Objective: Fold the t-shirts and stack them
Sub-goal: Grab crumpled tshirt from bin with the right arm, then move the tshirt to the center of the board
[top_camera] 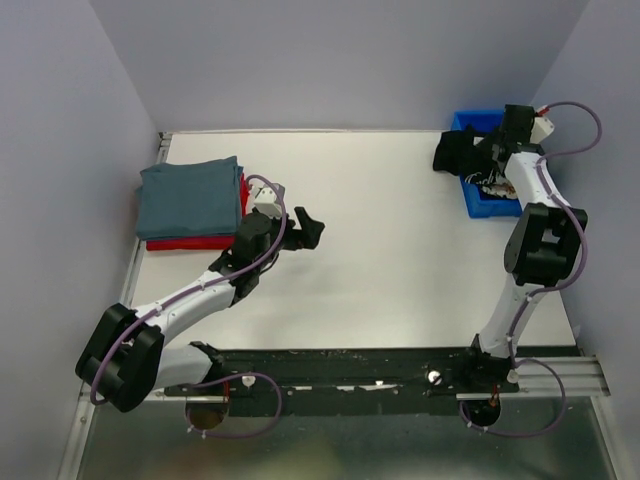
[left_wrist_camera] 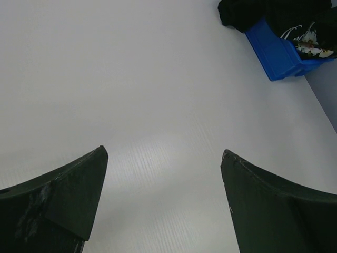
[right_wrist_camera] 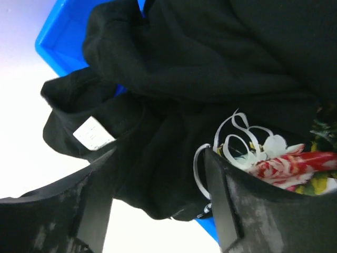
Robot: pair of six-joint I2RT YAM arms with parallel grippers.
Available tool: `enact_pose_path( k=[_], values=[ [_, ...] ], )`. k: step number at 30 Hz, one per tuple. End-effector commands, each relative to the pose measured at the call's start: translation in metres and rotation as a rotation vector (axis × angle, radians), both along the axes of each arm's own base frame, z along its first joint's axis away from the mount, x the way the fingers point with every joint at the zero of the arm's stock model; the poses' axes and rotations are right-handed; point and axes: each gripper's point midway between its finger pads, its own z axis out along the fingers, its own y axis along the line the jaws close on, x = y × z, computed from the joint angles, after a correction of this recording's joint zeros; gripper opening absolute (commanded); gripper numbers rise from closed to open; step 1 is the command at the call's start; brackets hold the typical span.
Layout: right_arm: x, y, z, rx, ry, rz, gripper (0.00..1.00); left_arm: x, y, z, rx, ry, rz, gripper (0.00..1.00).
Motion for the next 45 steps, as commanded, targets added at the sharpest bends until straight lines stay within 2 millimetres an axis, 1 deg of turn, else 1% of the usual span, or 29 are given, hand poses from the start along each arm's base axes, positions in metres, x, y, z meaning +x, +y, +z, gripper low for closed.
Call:
enact_pose_path(
  k=[1, 3, 4, 5, 6, 7, 8, 11, 13, 15, 18, 20, 25, 27, 29, 30, 31, 32, 33, 35, 36, 37, 38, 39, 40, 41, 42, 44, 45],
  values=[
    [0.005, -0.001, -0.014, 0.043, 0.036, 0.006, 0.55, -0.002, -0.006, 0.001, 0.001, -0.013, -0.034, 0.99],
    [0.0, -0.001, -0.006, 0.031, 0.029, 0.008, 0.15, -0.001, -0.006, 0.0, 0.002, -0.01, -0.032, 0.99],
    [-0.006, 0.0, 0.001, 0.015, 0.013, 0.002, 0.01, -0.002, -0.007, -0.001, 0.002, -0.007, -0.035, 0.99],
    [-0.01, -0.001, 0.013, 0.001, -0.027, 0.0, 0.01, -0.001, -0.007, 0.0, 0.001, -0.008, -0.035, 0.99],
    [-0.014, 0.002, 0.019, -0.008, -0.057, 0.015, 0.01, -0.001, -0.007, -0.001, 0.002, -0.006, -0.035, 0.99],
    [-0.017, 0.003, 0.034, -0.022, -0.098, 0.033, 0.01, -0.002, -0.007, 0.0, -0.001, -0.008, -0.037, 0.99],
    [-0.02, 0.006, 0.043, -0.034, -0.118, 0.055, 0.01, -0.001, -0.007, 0.001, -0.004, -0.012, -0.036, 0.99],
    [-0.034, 0.014, 0.086, -0.061, -0.192, 0.103, 0.01, -0.001, -0.007, 0.001, -0.004, -0.01, -0.036, 0.99],
    [-0.043, 0.019, 0.116, -0.08, -0.245, 0.139, 0.01, -0.001, -0.007, 0.002, -0.006, -0.01, -0.035, 0.99],
    [-0.054, 0.029, 0.152, -0.104, -0.313, 0.192, 0.01, -0.002, -0.007, 0.004, -0.008, -0.016, -0.037, 0.99],
    [-0.07, 0.05, 0.206, -0.131, -0.416, 0.288, 0.01, -0.003, -0.006, 0.003, -0.007, -0.017, -0.036, 0.99],
    [-0.086, 0.067, 0.249, -0.154, -0.499, 0.361, 0.01, -0.003, -0.007, 0.005, -0.008, -0.021, -0.039, 0.99],
    [-0.132, 0.132, 0.333, -0.141, -0.691, 0.663, 0.01, -0.002, -0.006, 0.005, -0.008, -0.022, -0.036, 0.99],
    [-0.15, 0.164, 0.356, -0.122, -0.724, 0.803, 0.01, -0.002, -0.006, 0.004, -0.008, -0.022, -0.036, 0.99],
    [-0.167, 0.195, 0.371, -0.112, -0.724, 0.929, 0.01, -0.002, -0.007, 0.005, -0.009, -0.023, -0.038, 0.99],
    [-0.174, 0.207, 0.376, -0.12, -0.722, 0.978, 0.01, -0.003, -0.006, 0.006, -0.01, -0.024, -0.036, 0.99],
    [-0.183, 0.224, 0.377, -0.114, -0.717, 1.037, 0.01, -0.003, -0.006, 0.006, -0.009, -0.025, -0.038, 0.99],
    [-0.188, 0.233, 0.375, -0.1, -0.708, 1.076, 0.01, -0.003, -0.006, 0.006, -0.007, -0.026, -0.038, 0.99],
    [-0.192, 0.237, 0.37, -0.074, -0.696, 1.089, 0.01, -0.004, -0.006, 0.006, -0.008, -0.027, -0.038, 0.99],
    [-0.192, 0.235, 0.343, -0.015, -0.648, 1.056, 0.01, -0.004, -0.005, 0.008, -0.006, -0.032, -0.038, 0.99],
    [-0.191, 0.233, 0.327, 0.001, -0.623, 1.032, 0.08, -0.005, -0.005, 0.007, -0.003, -0.031, -0.038, 0.99],
    [-0.188, 0.227, 0.302, 0.018, -0.58, 0.989, 0.35, -0.004, -0.003, 0.009, -0.002, -0.037, -0.031, 0.99],
    [-0.186, 0.221, 0.278, 0.037, -0.536, 0.936, 0.59, -0.004, -0.003, 0.008, 0.002, -0.039, -0.03, 0.99],
    [-0.183, 0.212, 0.25, 0.049, -0.481, 0.874, 0.79, -0.005, -0.002, 0.009, 0.0, -0.041, -0.029, 0.99],
    [-0.183, 0.204, 0.222, 0.061, -0.424, 0.816, 0.93, -0.004, -0.002, 0.009, 0.0, -0.043, -0.029, 0.99],
    [-0.185, 0.203, 0.201, 0.067, -0.389, 0.809, 0.97, -0.005, -0.003, 0.008, 0.0, -0.041, -0.037, 0.99],
    [-0.189, 0.205, 0.179, 0.077, -0.353, 0.835, 0.97, -0.004, -0.005, 0.008, -0.001, -0.044, -0.04, 0.99],
    [-0.197, 0.21, 0.145, 0.103, -0.292, 0.866, 0.96, -0.006, -0.011, 0.004, -0.009, -0.033, -0.078, 0.99],
    [-0.2, 0.211, 0.13, 0.113, -0.263, 0.875, 0.93, -0.007, -0.014, 0.003, -0.011, -0.028, -0.091, 0.99]
  ],
)
